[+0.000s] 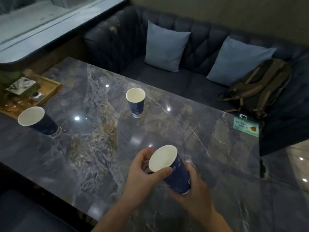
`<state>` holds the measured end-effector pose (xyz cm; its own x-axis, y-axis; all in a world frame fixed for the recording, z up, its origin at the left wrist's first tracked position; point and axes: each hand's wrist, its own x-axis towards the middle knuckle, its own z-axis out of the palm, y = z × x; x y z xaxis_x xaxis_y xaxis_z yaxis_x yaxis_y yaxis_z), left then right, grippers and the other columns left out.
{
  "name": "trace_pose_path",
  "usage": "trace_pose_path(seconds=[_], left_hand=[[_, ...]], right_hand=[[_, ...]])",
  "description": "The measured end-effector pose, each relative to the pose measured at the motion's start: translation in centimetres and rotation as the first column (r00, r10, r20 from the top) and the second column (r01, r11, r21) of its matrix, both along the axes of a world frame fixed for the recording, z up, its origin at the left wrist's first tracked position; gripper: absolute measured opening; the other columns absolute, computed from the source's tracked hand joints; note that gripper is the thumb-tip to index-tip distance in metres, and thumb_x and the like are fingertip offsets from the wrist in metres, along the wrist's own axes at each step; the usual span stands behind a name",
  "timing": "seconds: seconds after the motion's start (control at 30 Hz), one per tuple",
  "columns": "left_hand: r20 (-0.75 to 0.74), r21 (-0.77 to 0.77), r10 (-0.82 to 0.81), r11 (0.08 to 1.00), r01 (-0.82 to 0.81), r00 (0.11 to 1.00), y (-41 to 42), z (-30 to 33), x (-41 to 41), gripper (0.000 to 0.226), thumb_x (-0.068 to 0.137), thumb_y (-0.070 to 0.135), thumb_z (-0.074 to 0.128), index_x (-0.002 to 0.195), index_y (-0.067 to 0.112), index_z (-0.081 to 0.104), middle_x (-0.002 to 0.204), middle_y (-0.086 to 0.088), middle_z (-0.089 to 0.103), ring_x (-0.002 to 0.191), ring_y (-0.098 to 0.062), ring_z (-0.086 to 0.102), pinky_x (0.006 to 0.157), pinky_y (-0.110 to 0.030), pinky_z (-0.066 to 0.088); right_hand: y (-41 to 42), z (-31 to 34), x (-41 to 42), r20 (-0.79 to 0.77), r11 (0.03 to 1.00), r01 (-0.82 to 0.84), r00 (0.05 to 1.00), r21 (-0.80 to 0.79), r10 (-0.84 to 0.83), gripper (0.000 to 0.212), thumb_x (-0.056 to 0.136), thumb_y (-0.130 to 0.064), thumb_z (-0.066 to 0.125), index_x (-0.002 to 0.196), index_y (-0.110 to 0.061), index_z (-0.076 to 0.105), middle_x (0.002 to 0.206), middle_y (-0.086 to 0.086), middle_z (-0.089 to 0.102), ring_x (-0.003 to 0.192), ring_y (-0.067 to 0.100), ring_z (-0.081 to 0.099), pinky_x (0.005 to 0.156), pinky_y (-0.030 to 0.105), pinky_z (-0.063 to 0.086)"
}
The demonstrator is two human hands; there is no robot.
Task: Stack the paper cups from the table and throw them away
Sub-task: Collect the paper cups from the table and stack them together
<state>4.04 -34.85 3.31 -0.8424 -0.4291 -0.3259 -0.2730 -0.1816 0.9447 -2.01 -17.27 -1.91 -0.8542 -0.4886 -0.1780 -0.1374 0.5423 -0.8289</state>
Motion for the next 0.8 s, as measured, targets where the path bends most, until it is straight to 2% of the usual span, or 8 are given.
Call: trace_pose_path(seconds=[0.07,0.13,0.23,0.4,0.5,0.6,0.7,0.8], left_hand=[[0.001,0.004,-0.007,1.0,0.007,1.0,-0.8,-0.4,-0.7,0.075,0.056,0.019,0.087,0.123,0.019,0.055,0.115,0.004,0.064,0.09,0.012,0.065,0.069,-0.009,0.051],[0.008,0.017,-0.015,1.0,0.015,1.0,-1.2,-0.9,-1.4,0.079,0.054,0.019,0.089,0.125,0.018,0.054,0.116,0.002,0.064,0.093,0.009,0.065,0.071,-0.01,0.052],[0.013,0.014,-0.032,0.999,0.032,0.999,-1.5,-1.7,-2.3,0.072,0.06,0.011,0.092,0.121,0.021,0.056,0.114,0.006,0.066,0.096,0.006,0.066,0.073,-0.013,0.053],[0.012,-0.001,-0.049,0.999,0.049,0.999,-2.1,-2.9,-4.1,0.071,0.063,0.027,0.085,0.126,0.021,0.054,0.119,0.007,0.063,0.103,0.005,0.063,0.077,-0.012,0.052],[0.046,-0.012,-0.059,0.998,0.06,0.997,-3.1,-3.8,-5.3,0.073,0.062,0.038,0.081,0.127,0.022,0.054,0.121,0.003,0.064,0.104,-0.003,0.066,0.083,-0.022,0.057],[0.069,-0.014,0.031,0.999,-0.03,0.997,-4.7,-4.6,-7.2,0.056,0.073,0.031,0.077,0.123,0.017,0.057,0.116,-0.007,0.067,0.09,-0.003,0.069,0.085,-0.034,0.058],[0.092,-0.148,0.118,0.984,-0.103,0.989,-7.5,-5.0,-10.0,0.047,0.085,0.023,0.073,0.127,0.011,0.056,0.116,-0.008,0.066,0.097,-0.013,0.067,0.087,-0.037,0.057],[0.054,-0.405,0.177,0.903,-0.141,0.983,-11.3,-5.2,-13.4,0.048,0.083,0.028,0.075,0.124,0.01,0.058,0.112,-0.006,0.067,0.103,-0.023,0.066,0.091,-0.04,0.055]], right_hand=[[-0.8,-0.1,-0.3,-0.084,1.0,0.004,0.996,0.027,-0.002,0.077,0.056,-0.089,0.056,0.122,-0.055,0.036,0.106,-0.059,0.047,0.093,-0.029,0.054,0.072,-0.008,0.042],[-1.3,-0.3,-0.5,-0.15,0.999,0.018,0.989,0.045,-0.012,0.077,0.065,-0.083,0.057,0.128,-0.043,0.04,0.11,-0.047,0.047,0.082,-0.019,0.057,0.071,-0.012,0.037],[-1.5,-1.4,-1.3,-0.209,0.998,0.011,0.978,0.055,0.001,0.082,0.066,-0.067,0.071,0.132,-0.027,0.043,0.115,-0.033,0.049,0.089,-0.017,0.057,0.072,-0.011,0.039],[-1.9,-2.6,-3.0,-0.202,0.998,0.004,0.979,0.064,0.009,0.08,0.064,-0.047,0.084,0.131,-0.04,0.04,0.116,-0.041,0.044,0.096,-0.026,0.054,0.071,-0.007,0.043],[-1.9,-3.0,-3.8,-0.157,0.994,0.065,0.986,0.09,-0.051,0.079,0.063,-0.054,0.08,0.127,-0.046,0.036,0.112,-0.04,0.047,0.09,-0.012,0.061,0.072,-0.001,0.046],[-1.4,-3.4,-4.3,-0.083,0.981,0.157,0.986,0.112,-0.148,0.077,0.059,-0.063,0.075,0.123,-0.055,0.034,0.11,-0.039,0.052,0.089,-0.008,0.064,0.073,0.007,0.049],[-1.0,-3.5,-4.7,-0.028,0.971,0.207,0.978,0.118,-0.205,0.076,0.057,-0.065,0.076,0.12,-0.056,0.036,0.107,-0.041,0.055,0.096,-0.018,0.06,0.07,0.008,0.05],[-0.7,-3.7,-4.7,0.018,0.967,0.226,0.973,0.114,-0.23,0.074,0.054,-0.071,0.074,0.117,-0.056,0.04,0.104,-0.046,0.057,0.1,-0.022,0.056,0.068,0.003,0.049]])
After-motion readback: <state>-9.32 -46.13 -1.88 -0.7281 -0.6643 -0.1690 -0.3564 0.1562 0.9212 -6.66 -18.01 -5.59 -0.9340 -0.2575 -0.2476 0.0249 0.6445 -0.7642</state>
